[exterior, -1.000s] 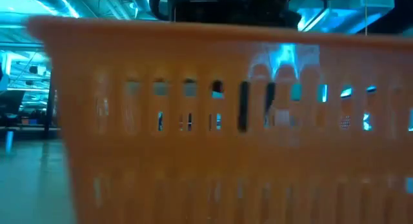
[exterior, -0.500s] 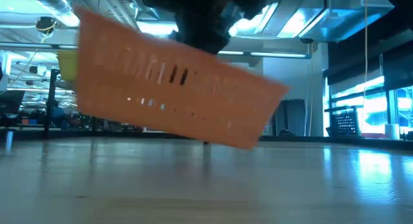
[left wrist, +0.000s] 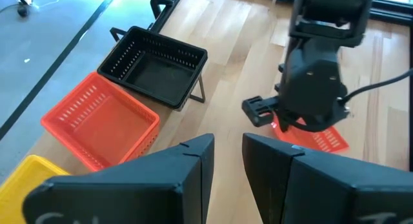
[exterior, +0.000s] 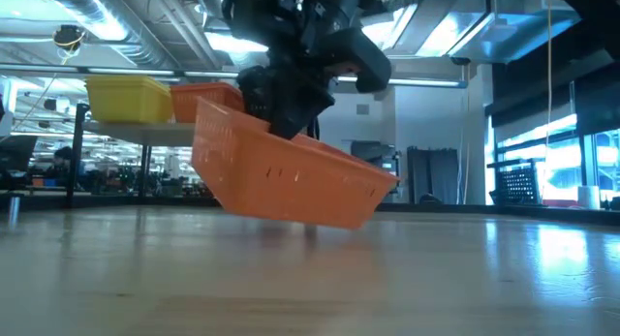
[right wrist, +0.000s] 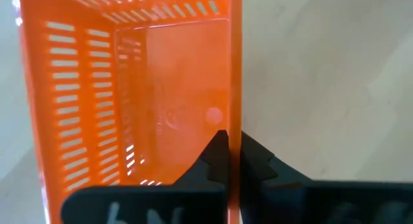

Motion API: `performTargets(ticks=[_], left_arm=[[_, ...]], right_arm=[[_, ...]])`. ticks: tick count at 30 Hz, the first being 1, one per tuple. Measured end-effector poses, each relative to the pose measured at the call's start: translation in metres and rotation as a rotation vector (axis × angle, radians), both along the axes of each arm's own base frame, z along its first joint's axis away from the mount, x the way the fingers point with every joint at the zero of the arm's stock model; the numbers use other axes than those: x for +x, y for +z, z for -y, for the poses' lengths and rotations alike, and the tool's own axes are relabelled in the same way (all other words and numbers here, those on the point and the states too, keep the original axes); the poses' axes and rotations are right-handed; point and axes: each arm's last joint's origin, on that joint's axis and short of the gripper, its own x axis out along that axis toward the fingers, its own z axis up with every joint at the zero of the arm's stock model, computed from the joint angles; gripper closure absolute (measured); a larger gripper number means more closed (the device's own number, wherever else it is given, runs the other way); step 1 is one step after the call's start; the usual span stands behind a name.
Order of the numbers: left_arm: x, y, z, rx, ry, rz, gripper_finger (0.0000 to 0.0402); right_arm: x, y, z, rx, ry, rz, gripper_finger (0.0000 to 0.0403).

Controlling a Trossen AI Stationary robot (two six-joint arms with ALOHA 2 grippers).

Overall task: Stack baskets on shelf by color
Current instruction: Stack the orange basket on top of the orange basket on the shelf

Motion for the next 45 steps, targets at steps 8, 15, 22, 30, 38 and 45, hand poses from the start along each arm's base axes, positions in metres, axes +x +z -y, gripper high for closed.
performTargets(ticks=[8, 15, 22, 30, 38, 45], left_arm=[[0.0, 0.0, 0.0, 0.0, 0.001, 0.001, 0.033], [0.0, 0.0, 0.0, -0.006, 0.005, 0.002, 0.033], [0.0, 0.0, 0.0, -0.092, 0.074, 0.034, 0.033], [0.009, -0.021, 0.002, -0.128, 0.12, -0.036, 0.033], [0.033, -0.068, 0.009, -0.222, 0.229, -0.097, 0.033], [0.071, -0.108, 0.02, -0.394, 0.203, 0.014, 0.033]], right_arm=[[0.0, -0.001, 0.009, 0.003, -0.027, -0.013, 0.0356], [0.001, 0.0, 0.009, -0.007, -0.006, -0.002, 0.0317], [-0.001, 0.039, 0.009, -0.002, -0.033, -0.027, 0.0313], [-0.016, 0.115, 0.007, 0.132, -0.036, -0.015, 0.0312], [-0.058, 0.167, 0.015, 0.159, -0.062, 0.064, 0.0312], [-0.108, 0.228, 0.02, 0.225, -0.134, 0.217, 0.0312]])
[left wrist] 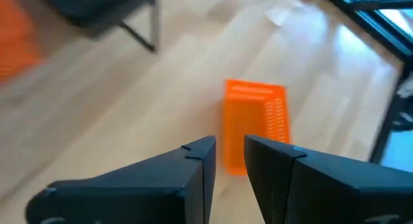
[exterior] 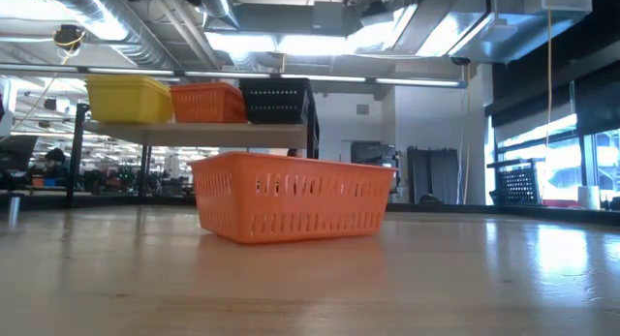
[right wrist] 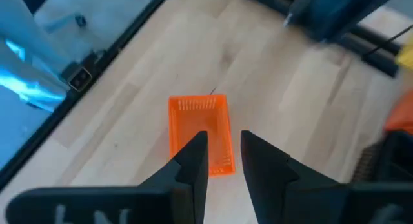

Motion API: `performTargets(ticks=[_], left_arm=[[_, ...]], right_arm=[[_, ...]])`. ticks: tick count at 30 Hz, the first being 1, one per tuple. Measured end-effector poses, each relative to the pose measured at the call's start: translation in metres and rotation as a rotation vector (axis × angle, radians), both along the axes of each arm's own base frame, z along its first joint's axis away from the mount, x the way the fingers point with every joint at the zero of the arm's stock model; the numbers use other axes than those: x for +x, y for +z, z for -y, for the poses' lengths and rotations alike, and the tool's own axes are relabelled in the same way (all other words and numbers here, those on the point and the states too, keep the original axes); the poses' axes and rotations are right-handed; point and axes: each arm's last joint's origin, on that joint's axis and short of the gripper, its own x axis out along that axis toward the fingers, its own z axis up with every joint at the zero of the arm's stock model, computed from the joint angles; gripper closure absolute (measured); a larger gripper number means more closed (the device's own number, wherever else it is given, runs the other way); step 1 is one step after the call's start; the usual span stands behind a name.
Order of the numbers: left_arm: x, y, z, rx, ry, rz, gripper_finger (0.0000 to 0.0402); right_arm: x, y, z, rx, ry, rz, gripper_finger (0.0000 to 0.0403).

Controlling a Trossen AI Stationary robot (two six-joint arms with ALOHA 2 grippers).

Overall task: Stack baskets on shelf by color
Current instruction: Stack the orange basket on top of the orange basket on the shelf

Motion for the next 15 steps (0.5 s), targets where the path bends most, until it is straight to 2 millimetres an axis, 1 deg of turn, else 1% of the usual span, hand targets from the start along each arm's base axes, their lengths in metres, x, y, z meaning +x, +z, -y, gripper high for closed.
performTargets(ticks=[5, 8, 12, 15], left_arm=[[0.025, -0.031, 0.008, -0.041, -0.036, 0.019, 0.033], [0.04, -0.054, 0.011, -0.026, -0.035, -0.053, 0.033], [0.058, -0.079, 0.017, -0.045, -0.06, -0.128, 0.033], [0.073, -0.096, 0.021, -0.057, -0.076, -0.168, 0.033]], right_arm=[[-0.038, 0.036, 0.002, 0.045, -0.036, 0.11, 0.0312], [-0.058, 0.053, 0.003, 0.063, -0.046, 0.175, 0.0312], [-0.077, 0.067, 0.004, 0.079, -0.056, 0.233, 0.0312], [-0.085, 0.072, 0.005, 0.084, -0.058, 0.25, 0.0312]])
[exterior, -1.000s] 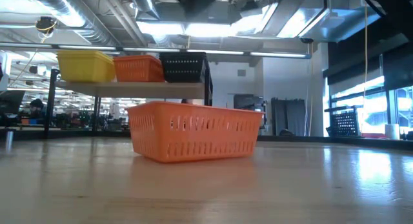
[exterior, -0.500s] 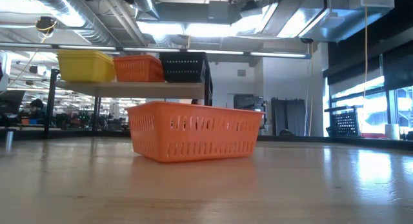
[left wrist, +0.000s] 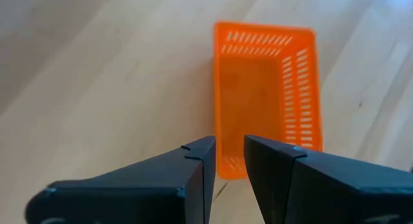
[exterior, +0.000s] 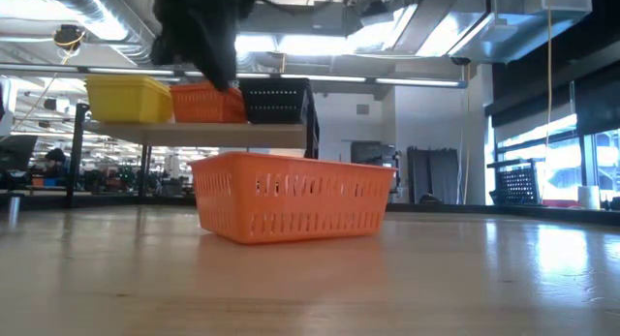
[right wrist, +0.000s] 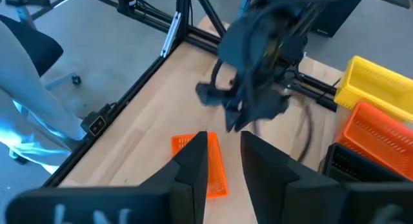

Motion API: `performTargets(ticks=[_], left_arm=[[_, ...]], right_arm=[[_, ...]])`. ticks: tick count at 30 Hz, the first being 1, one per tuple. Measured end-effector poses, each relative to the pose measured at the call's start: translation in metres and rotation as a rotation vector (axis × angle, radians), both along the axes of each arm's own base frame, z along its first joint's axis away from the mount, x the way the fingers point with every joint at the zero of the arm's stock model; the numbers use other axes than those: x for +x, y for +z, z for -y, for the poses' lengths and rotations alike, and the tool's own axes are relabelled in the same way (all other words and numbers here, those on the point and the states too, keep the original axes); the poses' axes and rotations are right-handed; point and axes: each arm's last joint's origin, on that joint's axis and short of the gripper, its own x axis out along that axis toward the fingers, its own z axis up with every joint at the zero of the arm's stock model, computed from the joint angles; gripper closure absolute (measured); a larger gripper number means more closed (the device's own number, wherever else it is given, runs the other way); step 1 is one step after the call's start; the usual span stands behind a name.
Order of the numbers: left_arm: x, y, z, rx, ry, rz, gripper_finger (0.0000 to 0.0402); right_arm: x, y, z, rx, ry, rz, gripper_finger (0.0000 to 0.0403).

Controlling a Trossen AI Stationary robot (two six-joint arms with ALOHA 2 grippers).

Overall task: Stack baskets on shelf by color
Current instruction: Stack the orange basket on top of the orange basket on the shelf

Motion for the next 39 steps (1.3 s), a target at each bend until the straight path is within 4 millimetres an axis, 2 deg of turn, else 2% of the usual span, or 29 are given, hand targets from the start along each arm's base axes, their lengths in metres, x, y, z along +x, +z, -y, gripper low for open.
performTargets(ticks=[5, 13, 17, 25, 34, 36, 39], left_arm=[[0.022, -0.029, 0.006, -0.014, -0.018, -0.054, 0.033], [0.039, -0.069, 0.01, 0.013, -0.021, -0.156, 0.033], [0.042, -0.075, 0.012, 0.022, -0.065, -0.177, 0.033], [0.042, -0.075, 0.011, 0.054, -0.062, -0.174, 0.033], [0.051, -0.105, 0.01, -0.008, -0.089, -0.269, 0.033], [0.052, -0.108, 0.01, -0.035, -0.101, -0.278, 0.0339], [0.052, -0.109, 0.011, -0.046, -0.107, -0.28, 0.0374]], right_arm=[[-0.007, 0.004, 0.001, 0.004, -0.003, 0.011, 0.0312], [-0.009, 0.003, 0.001, -0.005, 0.003, 0.002, 0.0312], [-0.009, 0.003, 0.001, -0.006, 0.003, -0.001, 0.0312], [-0.01, 0.002, 0.001, -0.007, 0.003, -0.009, 0.0312], [-0.01, 0.002, 0.001, -0.006, 0.002, -0.009, 0.0312], [-0.01, 0.002, 0.001, -0.006, 0.002, -0.009, 0.0312], [-0.01, 0.003, 0.001, -0.005, 0.002, -0.009, 0.0312]])
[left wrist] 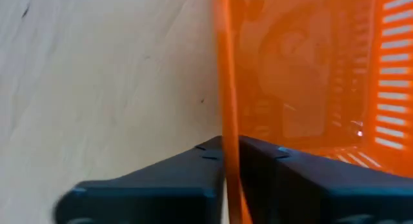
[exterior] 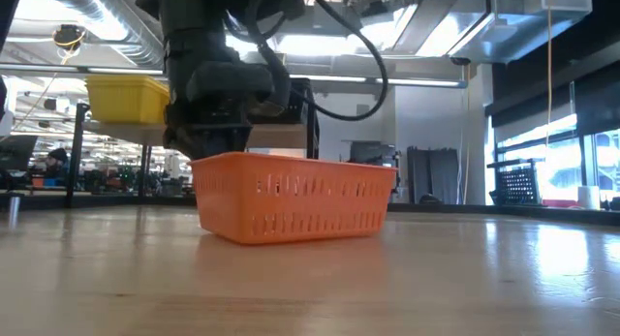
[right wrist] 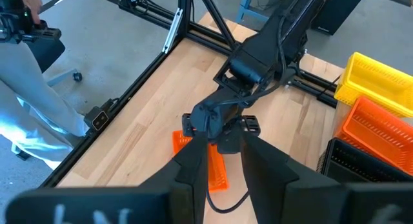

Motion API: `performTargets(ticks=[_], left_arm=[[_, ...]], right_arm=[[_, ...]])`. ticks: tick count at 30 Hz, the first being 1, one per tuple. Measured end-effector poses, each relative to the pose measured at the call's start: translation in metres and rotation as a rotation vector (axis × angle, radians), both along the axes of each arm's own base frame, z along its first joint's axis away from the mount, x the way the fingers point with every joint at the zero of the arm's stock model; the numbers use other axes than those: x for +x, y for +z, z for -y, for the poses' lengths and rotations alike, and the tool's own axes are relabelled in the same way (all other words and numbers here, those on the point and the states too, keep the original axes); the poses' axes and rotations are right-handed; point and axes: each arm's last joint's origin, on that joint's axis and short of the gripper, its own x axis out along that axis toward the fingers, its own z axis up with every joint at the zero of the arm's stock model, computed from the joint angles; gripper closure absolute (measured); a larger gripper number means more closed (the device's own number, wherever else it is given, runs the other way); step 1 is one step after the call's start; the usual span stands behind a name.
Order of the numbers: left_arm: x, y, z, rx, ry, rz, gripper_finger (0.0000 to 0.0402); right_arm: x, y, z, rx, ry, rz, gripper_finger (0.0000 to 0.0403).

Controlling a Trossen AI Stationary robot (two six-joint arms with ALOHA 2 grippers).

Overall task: Stack baskets on shelf by color
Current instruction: Stack the orange basket on top of the orange basket on the shelf

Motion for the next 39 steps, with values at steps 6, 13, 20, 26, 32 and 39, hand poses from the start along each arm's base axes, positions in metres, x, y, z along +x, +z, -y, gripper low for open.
performTargets(ticks=[6, 13, 20, 26, 32, 39], left_arm=[[0.002, 0.016, -0.001, -0.081, -0.056, 0.015, 0.04], [-0.011, 0.086, -0.019, -0.115, -0.066, 0.045, 0.0401], [-0.039, 0.179, -0.046, -0.083, 0.076, 0.171, 0.0401], [-0.072, 0.237, -0.082, 0.06, 0.286, 0.211, 0.0401], [-0.107, 0.259, -0.124, 0.155, 0.52, 0.123, 0.0401], [-0.13, 0.255, -0.163, 0.224, 0.715, 0.002, 0.0401]], right_arm=[[0.0, 0.0, 0.0, 0.0, -0.001, 0.0, 0.0312], [0.0, 0.0, 0.0, 0.0, -0.001, 0.0, 0.0312], [0.0, 0.0, 0.0, 0.001, -0.002, -0.002, 0.0312], [0.002, -0.002, 0.0, 0.002, -0.003, -0.012, 0.0312], [0.002, -0.002, 0.0, 0.002, -0.004, -0.016, 0.0312], [0.002, -0.002, 0.0, 0.002, -0.003, -0.016, 0.0312]])
